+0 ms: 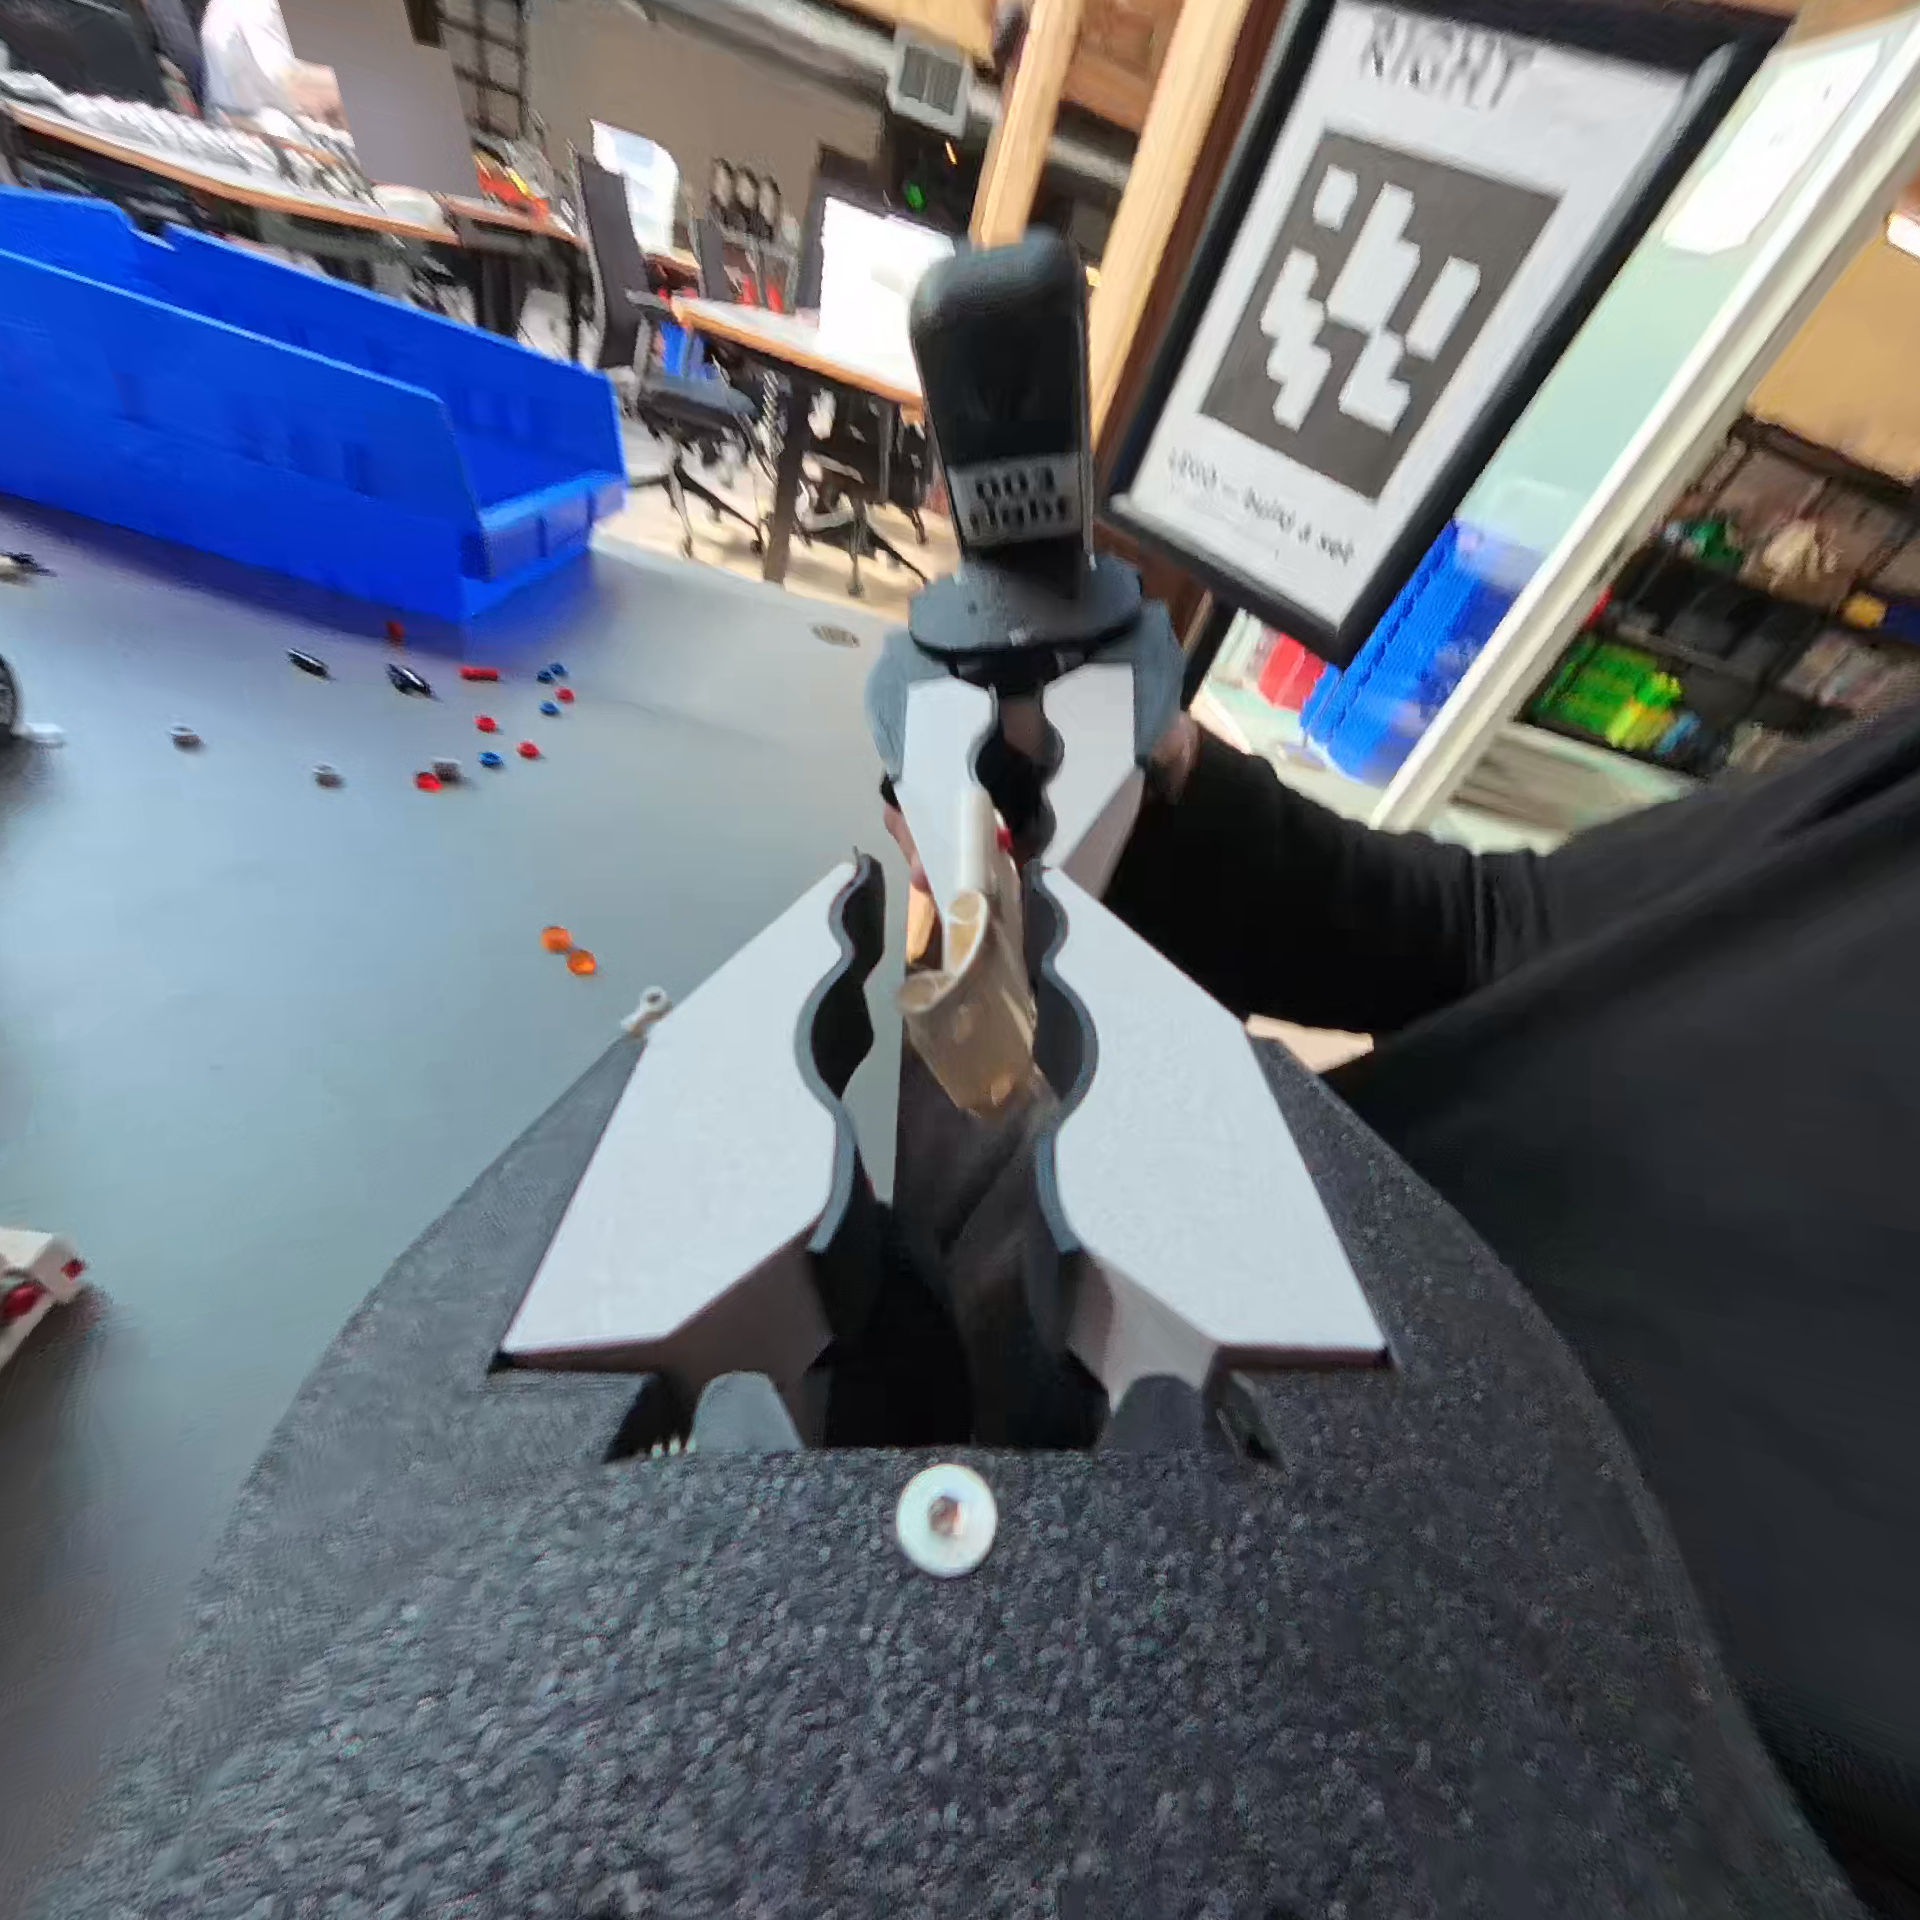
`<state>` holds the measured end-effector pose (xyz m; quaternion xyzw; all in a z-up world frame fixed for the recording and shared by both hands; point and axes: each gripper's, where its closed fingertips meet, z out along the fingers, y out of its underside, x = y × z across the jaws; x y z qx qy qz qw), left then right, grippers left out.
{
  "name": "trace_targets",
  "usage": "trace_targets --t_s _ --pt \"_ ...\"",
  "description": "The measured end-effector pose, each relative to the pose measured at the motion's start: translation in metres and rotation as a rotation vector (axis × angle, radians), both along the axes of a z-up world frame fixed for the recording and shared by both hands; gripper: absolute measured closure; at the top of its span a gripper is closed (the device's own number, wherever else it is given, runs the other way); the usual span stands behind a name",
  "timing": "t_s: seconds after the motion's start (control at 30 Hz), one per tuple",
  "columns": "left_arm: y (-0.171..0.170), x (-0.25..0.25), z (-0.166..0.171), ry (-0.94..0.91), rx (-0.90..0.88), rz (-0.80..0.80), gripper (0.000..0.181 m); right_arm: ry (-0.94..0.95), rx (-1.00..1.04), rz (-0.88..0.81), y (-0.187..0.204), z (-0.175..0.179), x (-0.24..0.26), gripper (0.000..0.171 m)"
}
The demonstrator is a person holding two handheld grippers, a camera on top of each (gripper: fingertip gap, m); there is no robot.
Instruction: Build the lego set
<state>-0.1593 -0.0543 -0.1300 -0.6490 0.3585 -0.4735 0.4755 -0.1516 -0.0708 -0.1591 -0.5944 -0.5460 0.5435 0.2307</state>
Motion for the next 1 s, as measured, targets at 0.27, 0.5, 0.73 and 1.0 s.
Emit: trace_targets --t_s 0.27,0.5,0.73,1.0 --pt "-0.03 0.026 -0.039 0.22 0.01 -0.173 0.174 -0.2 0.124 0.098 -0.018 -0.025 0.017 0.164" --pt "-0.036 0.029 -0.038 0.184 -0.055 -0.227 0.17 -0.188 0.142 0.149 -0.026 -0.024 0.018 0.164" --pt "-0.024 0.029 -0.04 0.199 -0.074 -0.163 0.176 -0.152 0.17 0.079 -0.012 -0.025 0.014 0.163" --pt "0.042 -0.032 -0.021 0.243 0.097 0.274 0.176 -0.188 0.593 -0.243 0.09 -0.049 0.035 0.151"
